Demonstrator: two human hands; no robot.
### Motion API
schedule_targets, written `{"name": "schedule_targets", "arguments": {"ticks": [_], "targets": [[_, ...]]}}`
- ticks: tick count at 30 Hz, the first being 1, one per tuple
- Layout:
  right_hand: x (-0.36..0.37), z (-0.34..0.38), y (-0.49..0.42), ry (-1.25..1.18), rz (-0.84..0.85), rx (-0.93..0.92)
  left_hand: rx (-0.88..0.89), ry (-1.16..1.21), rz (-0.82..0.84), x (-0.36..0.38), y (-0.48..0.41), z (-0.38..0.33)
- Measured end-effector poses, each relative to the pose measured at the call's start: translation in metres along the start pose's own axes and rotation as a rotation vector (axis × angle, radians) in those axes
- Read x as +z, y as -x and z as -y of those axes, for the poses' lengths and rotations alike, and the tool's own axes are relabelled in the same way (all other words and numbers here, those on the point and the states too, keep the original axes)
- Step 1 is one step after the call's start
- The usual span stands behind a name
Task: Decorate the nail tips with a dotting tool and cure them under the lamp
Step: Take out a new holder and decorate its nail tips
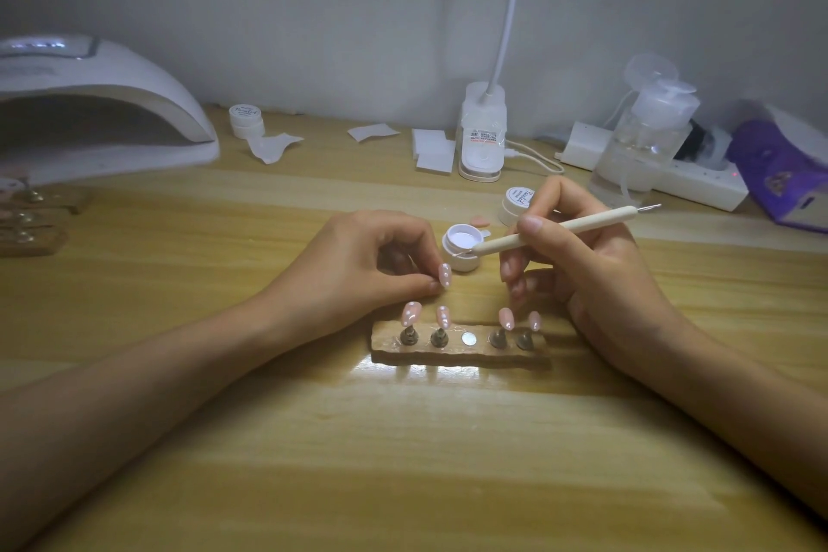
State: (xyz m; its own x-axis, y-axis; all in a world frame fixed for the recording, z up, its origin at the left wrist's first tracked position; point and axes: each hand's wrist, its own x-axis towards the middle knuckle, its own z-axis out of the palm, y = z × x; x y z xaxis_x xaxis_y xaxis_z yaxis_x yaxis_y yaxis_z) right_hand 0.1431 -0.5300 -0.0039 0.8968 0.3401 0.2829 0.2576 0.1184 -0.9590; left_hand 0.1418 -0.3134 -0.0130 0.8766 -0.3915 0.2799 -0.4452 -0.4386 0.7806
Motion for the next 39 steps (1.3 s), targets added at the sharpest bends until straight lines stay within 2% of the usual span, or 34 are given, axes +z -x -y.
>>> {"name": "schedule_targets", "arguments": {"ticks": [14,25,30,35,39], "targets": [[0.0,0.002,-0.001,-0.085,-0.026,0.004,-0.033,0.023,0.013,0.001,0.002,0.0],[-0.007,0.002,-0.005,-0.258,-0.1,0.108,-0.108,0.205,-0.042,-0.008,0.007,-0.03],[-0.008,0.003,-0.006,-0.282,-0.13,0.126,0.048,-0.031,-0.002,0.004,0.021,-0.051],[-0.009,0.001,-0.006,-0.285,-0.12,0.124,0.025,-0.205,0.005,0.019,0.031,-0.048],[-0.009,0.001,-0.006,-0.292,-0.119,0.138,-0.007,-0.208,0.01,0.021,0.031,-0.043]]}}
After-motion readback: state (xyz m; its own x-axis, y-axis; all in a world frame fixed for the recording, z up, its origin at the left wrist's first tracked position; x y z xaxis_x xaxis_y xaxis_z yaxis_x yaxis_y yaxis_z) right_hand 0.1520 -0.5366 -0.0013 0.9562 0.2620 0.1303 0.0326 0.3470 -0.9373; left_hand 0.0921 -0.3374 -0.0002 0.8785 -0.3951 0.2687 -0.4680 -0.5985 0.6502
